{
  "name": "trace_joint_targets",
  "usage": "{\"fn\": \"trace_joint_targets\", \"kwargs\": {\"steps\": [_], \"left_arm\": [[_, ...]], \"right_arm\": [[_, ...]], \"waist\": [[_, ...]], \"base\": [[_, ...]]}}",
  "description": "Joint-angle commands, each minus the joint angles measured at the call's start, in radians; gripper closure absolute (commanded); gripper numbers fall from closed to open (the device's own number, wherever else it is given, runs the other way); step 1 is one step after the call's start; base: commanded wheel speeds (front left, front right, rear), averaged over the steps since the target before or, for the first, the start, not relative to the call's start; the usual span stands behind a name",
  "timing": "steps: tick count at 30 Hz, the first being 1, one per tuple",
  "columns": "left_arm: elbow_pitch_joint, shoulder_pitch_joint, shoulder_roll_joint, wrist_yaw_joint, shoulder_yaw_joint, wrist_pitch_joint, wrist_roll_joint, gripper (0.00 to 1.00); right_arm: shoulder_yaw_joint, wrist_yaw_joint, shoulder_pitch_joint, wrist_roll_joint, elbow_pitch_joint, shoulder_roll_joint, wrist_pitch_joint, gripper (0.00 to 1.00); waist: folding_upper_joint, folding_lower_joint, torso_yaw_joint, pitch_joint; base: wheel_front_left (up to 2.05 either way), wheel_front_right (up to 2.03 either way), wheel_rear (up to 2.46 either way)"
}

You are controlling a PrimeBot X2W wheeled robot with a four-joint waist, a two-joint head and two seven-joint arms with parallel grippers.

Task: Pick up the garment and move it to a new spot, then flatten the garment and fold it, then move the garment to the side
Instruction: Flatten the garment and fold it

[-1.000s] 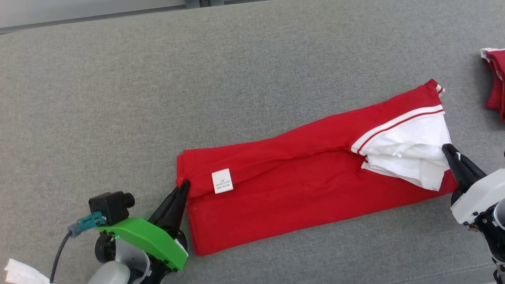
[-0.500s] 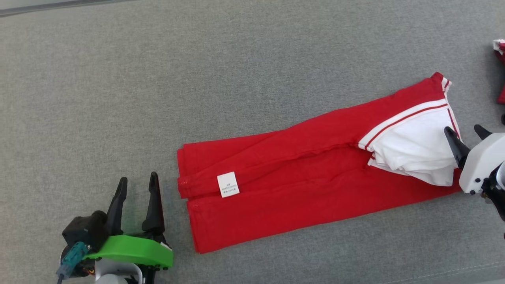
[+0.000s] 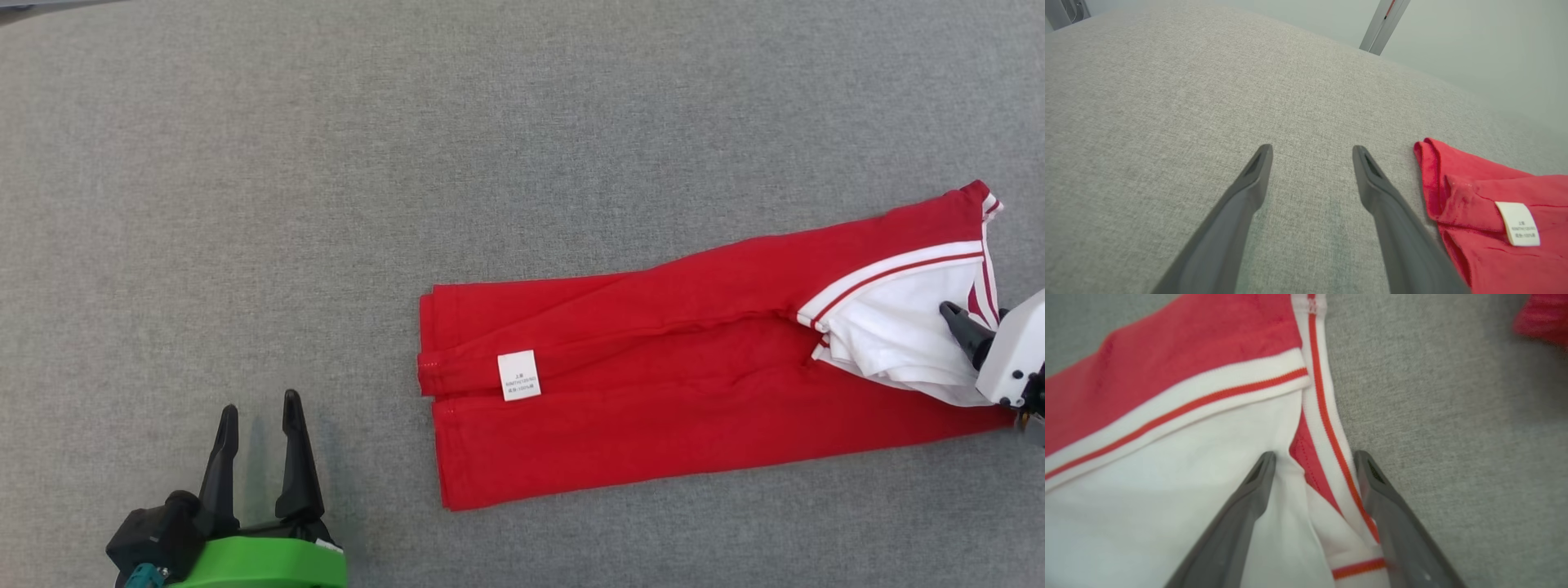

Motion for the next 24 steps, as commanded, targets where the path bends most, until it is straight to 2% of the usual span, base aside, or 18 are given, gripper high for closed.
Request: {"fn": "trace_joint_targets", "kwargs": {"steps": [1, 2, 4, 7, 12, 16, 19, 22, 24], "left_arm": [[0.008, 0.015, -0.003, -0.015, 0.013, -0.002, 0.009, 0.00], [0.011, 0.017, -0.005, -0.023, 0.018, -0.002, 0.014, 0.00], [0.017, 0.021, -0.007, -0.033, 0.016, -0.002, -0.013, 0.00], [0.026, 0.026, -0.007, -0.028, -0.003, -0.002, -0.044, 0.00], [0.033, 0.045, -0.007, -0.016, -0.019, -0.003, -0.090, 0.00], [0.037, 0.058, -0.007, -0.012, -0.036, -0.003, -0.107, 0.00], [0.036, 0.071, -0.007, -0.004, -0.039, -0.002, -0.119, 0.00], [0.037, 0.072, -0.007, 0.004, -0.045, -0.002, -0.129, 0.00], [0.040, 0.069, -0.007, 0.004, -0.050, -0.002, -0.137, 0.00]], "right_arm": [[0.056, 0.009, 0.085, 0.035, 0.046, 0.038, 0.047, 0.62], [0.059, 0.009, 0.089, 0.067, 0.037, 0.030, 0.036, 1.00], [0.048, 0.009, 0.089, 0.126, 0.022, 0.003, 0.012, 1.00], [-0.036, 0.003, 0.085, 0.166, 0.037, -0.077, -0.020, 1.00], [-0.169, 0.005, 0.078, 0.161, 0.038, -0.182, -0.034, 1.00], [-0.232, 0.005, 0.078, 0.172, -0.049, -0.227, -0.025, 1.00], [-0.203, 0.005, 0.106, 0.189, -0.191, -0.221, 0.013, 1.00], [-0.107, 0.005, 0.130, 0.208, -0.343, -0.201, 0.063, 1.00], [-0.025, 0.005, 0.136, 0.202, -0.416, -0.166, 0.095, 1.00]], "waist": [[0.0000, 0.0001, 0.018, -0.022], [0.0000, 0.0001, 0.019, -0.028], [0.0000, 0.0001, 0.023, -0.042], [0.0000, 0.0001, 0.033, -0.070], [0.0000, 0.0001, 0.049, -0.113], [0.0000, 0.0001, 0.057, -0.138], [0.0000, 0.0001, 0.058, -0.153], [0.0000, 0.0001, 0.055, -0.158], [0.0000, 0.0001, 0.049, -0.158]], "base": [[0.00, 0.00, 0.00], [0.00, 0.00, 0.00], [0.00, 0.00, 0.00], [0.00, 0.00, 0.00], [0.00, 0.00, 0.00], [0.00, 0.00, 0.00], [0.00, 0.00, 0.00], [0.00, 0.00, 0.00], [0.00, 0.00, 0.00]]}}
